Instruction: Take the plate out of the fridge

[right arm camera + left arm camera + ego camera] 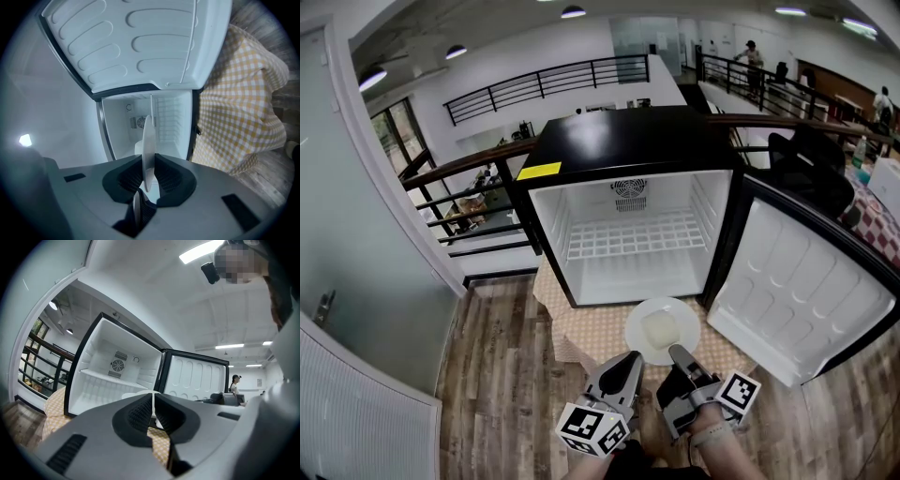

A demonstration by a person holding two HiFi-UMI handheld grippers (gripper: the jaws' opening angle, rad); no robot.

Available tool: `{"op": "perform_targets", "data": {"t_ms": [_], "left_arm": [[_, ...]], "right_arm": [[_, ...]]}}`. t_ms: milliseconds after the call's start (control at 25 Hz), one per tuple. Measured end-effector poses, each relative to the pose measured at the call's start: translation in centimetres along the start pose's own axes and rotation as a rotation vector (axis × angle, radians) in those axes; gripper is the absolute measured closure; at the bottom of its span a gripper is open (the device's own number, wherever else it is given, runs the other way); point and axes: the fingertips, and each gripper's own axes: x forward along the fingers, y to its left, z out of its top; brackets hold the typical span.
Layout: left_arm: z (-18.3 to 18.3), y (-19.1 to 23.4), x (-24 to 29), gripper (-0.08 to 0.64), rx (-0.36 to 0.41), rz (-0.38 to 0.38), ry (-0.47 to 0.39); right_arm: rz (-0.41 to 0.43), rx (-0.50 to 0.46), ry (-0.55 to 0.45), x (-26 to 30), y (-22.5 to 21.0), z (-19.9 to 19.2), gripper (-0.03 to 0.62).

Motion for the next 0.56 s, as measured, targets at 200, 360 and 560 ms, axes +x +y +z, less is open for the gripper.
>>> {"op": "perform_targets", "data": {"t_ms": [200,360,560], "left_arm": [[-0.2,-0.6,-0.9,0.538,0.001,0.007,-0.001],[-0.3,-1.2,-1.7,0.538,0.002,0.012,-0.002],[-0.6,-1.8,-2.5,0.538,0.004,0.018,-0.004]], "right_arm": [[0.001,0.005,0.006,-1.0,0.0,-0.6,0.526],[0.003,0.005,0.011,-1.8,0.2,-1.0,0.526],[0.004,0.003,0.013,-2.8,0.3,-1.4,0.526]]}}
